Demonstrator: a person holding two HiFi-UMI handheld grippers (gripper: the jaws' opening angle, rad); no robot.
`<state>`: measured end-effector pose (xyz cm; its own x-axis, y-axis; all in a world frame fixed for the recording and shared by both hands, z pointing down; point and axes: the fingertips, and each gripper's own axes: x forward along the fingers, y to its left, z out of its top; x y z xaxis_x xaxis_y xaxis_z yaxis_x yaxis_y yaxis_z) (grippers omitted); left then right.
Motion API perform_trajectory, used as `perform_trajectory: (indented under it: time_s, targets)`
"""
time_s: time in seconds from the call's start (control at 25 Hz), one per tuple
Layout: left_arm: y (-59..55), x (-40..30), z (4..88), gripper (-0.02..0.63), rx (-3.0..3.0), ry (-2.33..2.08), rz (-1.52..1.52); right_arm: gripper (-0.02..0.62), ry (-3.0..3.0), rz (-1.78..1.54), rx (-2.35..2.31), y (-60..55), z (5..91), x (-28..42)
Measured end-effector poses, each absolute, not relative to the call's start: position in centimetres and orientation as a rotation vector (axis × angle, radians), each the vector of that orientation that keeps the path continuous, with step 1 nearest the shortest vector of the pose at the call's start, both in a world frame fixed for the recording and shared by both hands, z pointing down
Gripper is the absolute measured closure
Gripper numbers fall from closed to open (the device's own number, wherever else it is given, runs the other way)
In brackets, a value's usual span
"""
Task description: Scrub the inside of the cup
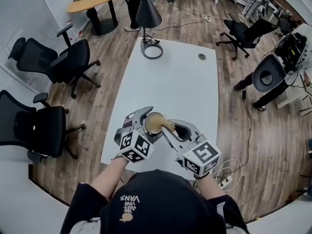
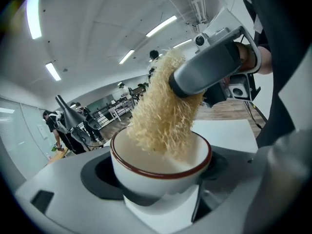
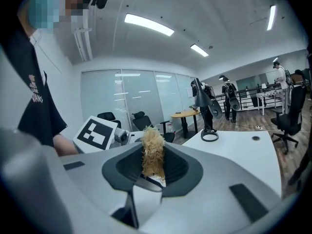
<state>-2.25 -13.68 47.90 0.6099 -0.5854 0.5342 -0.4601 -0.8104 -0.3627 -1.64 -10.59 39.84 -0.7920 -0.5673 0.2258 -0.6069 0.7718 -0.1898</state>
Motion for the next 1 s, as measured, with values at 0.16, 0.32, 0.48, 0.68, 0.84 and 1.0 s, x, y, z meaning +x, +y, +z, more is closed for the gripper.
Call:
perform_trajectory:
  time_s: [0.16,0.32,0.48,0.68,0.84,1.0]
  targets:
    - [-13.8,-2.2,48.1,0.175,-2.589,0.836,-1.026,0.503,-2.773,0.420,0.844,-9.7,41.1,-2.7]
    - [-13.3,-1.8,48.3,0.175,-2.596,0.800,-1.027,0.503,-2.790,0.453,0.764,-9.6,41.1,-3.9]
    - [-12.7,-1.2,48.4,0.175,-2.619,0.783,-1.007,0.504,-2.781,0.427,0.798,-10.5,41.1,-3.6]
    - [-12.4,-0.9,48.2,0.175,-2.606,0.772,-1.002,0.503,-2.734,0.410,0.868,-11.6,41.5,-2.2]
    - [-13.1,-1.3,48.0,0.175,-2.579,0.772,-1.014,0.503,-2.707,0.431,0.825,-10.9,42.1,-2.1]
    - [-13.3,-1.1,47.7,0.175,-2.585,0.773,-1.005,0.505,-2.734,0.450,0.763,-9.9,41.8,-2.8]
